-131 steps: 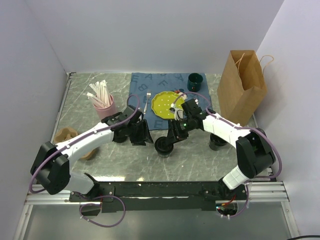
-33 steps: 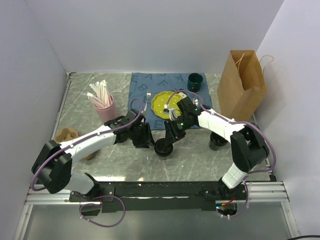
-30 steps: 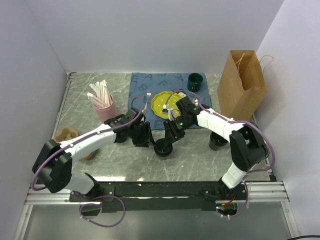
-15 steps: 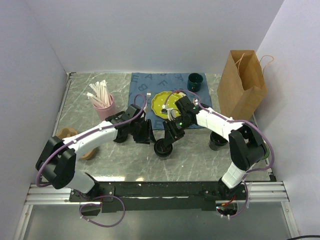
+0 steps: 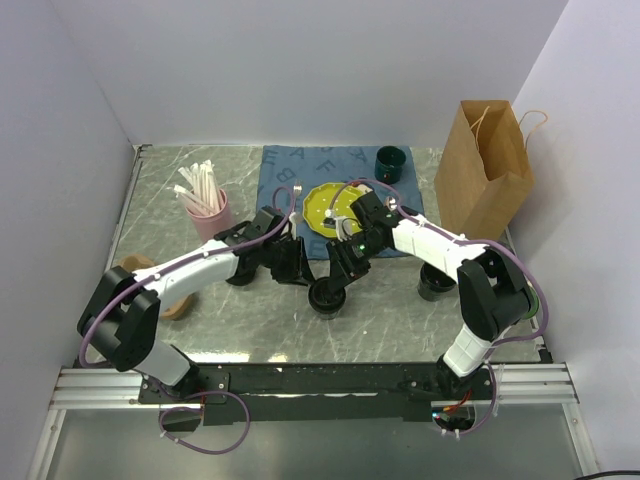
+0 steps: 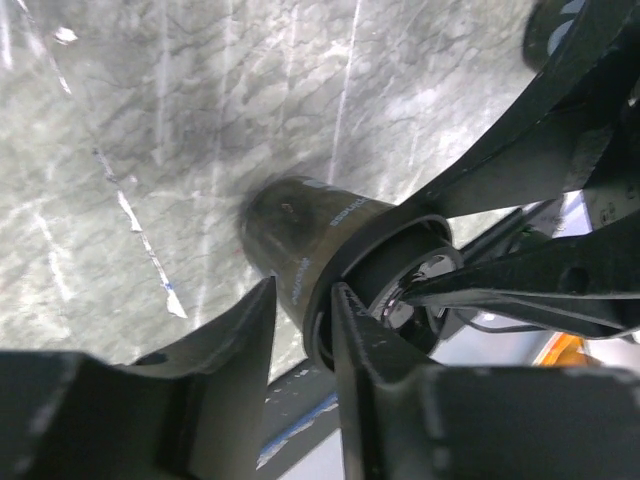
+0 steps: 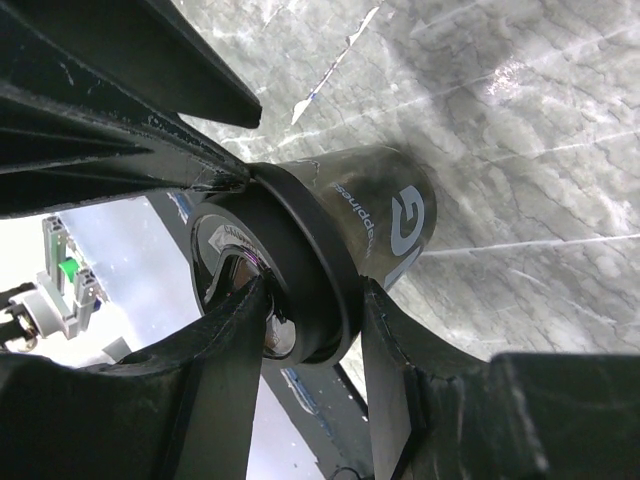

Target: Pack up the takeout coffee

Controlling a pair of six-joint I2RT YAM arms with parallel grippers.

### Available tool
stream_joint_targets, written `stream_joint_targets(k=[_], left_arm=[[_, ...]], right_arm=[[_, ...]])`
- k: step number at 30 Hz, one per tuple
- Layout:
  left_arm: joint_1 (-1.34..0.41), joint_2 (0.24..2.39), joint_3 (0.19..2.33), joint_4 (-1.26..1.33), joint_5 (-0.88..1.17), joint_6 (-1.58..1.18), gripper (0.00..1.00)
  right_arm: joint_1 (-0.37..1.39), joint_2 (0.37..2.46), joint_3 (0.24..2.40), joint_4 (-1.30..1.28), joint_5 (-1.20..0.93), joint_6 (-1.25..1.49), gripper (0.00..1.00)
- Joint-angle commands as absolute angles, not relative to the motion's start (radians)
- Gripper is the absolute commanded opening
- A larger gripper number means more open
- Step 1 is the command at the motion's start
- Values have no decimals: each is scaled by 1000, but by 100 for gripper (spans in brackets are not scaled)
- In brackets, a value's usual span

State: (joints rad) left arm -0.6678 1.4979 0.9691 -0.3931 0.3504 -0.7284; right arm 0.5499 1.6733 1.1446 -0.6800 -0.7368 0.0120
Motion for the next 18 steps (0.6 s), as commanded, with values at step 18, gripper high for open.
stream_joint_targets(k=[18], left_arm=[[-730, 1557, 727, -311, 296, -900, 32]], right_arm=[[569, 1693, 985, -597, -571, 61, 33]])
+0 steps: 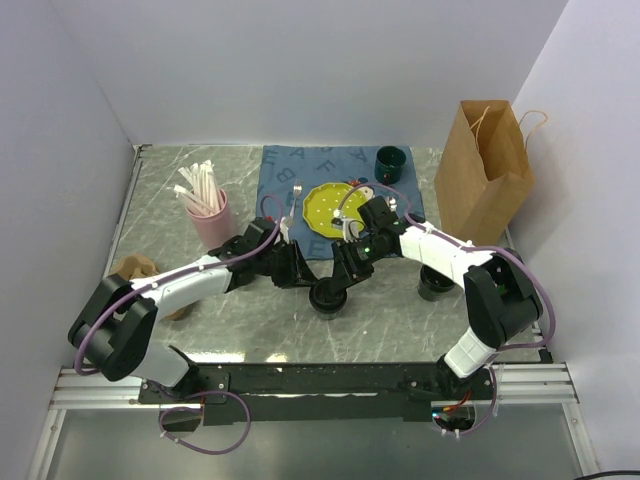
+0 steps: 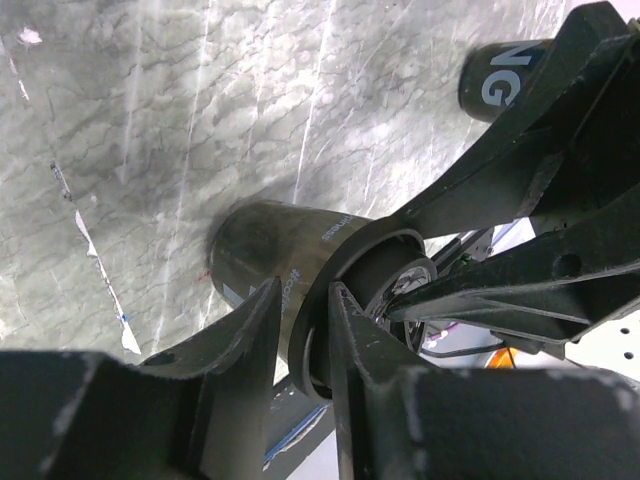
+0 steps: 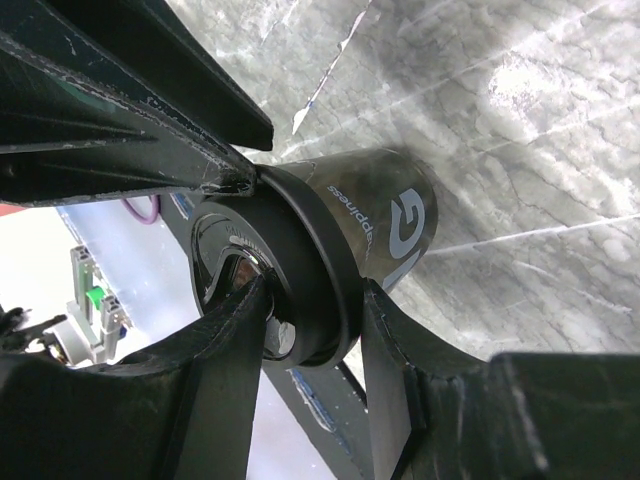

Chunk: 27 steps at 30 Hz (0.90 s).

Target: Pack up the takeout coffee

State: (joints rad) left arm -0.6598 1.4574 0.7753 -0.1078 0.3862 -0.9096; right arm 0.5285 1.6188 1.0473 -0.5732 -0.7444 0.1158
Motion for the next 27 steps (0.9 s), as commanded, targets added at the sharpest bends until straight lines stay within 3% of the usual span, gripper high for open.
stream_joint_targets(k=[1, 15, 27], left_arm=[[-730, 1549, 753, -330, 279, -894, 32], [-663, 1456, 1080, -650, 140, -828, 41], [-706, 1247, 870, -456, 284, -954, 38]], right_arm=[[569, 1695, 998, -606, -572, 80, 33], [568, 1663, 1016, -650, -531, 179, 33], [568, 1652, 991, -604, -528, 281, 33]])
